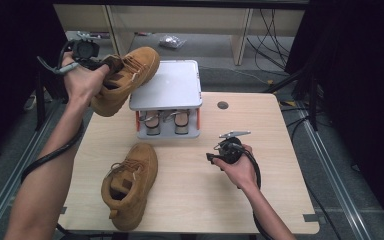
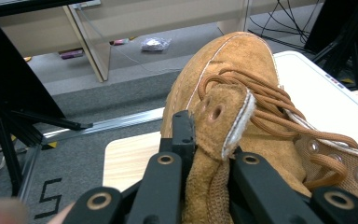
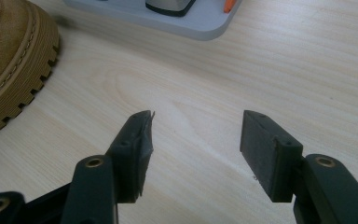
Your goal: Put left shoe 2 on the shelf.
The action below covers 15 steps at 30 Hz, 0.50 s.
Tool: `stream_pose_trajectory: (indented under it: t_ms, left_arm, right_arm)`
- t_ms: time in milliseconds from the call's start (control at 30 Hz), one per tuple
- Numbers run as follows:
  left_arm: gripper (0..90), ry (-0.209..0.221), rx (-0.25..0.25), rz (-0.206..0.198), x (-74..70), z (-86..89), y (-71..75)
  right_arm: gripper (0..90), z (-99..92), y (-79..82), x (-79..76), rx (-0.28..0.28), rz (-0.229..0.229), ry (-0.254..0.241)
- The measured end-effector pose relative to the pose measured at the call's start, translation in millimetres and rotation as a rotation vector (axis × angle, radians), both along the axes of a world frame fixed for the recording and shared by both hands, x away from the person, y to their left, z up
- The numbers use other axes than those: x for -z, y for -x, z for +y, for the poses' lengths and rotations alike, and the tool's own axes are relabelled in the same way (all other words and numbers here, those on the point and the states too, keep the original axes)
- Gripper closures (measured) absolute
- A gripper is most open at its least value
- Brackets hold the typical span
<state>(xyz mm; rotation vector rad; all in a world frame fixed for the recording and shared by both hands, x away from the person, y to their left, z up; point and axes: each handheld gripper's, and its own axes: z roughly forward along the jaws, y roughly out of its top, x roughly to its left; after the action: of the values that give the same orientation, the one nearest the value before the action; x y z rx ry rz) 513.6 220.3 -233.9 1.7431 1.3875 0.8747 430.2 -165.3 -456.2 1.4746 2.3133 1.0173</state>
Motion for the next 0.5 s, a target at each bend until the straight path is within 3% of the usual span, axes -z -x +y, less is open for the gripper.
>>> stream_pose_trajectory:
  t_ms: [33,333,467,500]
  left_arm:
    - [84.3,0.001,0.002,0.002,-0.2,-1.2,-1.1]
    - [84.3,0.009,0.024,0.031,1.5,-12.9,-10.7]
    - [84.3,0.029,0.029,0.04,2.6,-16.8,-13.7]
    - [84.2,0.039,0.021,0.05,2.8,-18.3,-13.7]
  right_arm:
    - [44.3,0.2,0.3,-0.4,0.001,0.018,-0.005]
    - [44.3,-0.8,1.4,0.1,0.008,0.015,-0.006]
    - [44.3,0.0,3.5,-0.6,0.035,0.038,-0.02]
    - [44.3,-1.5,2.4,0.2,0.026,0.023,-0.015]
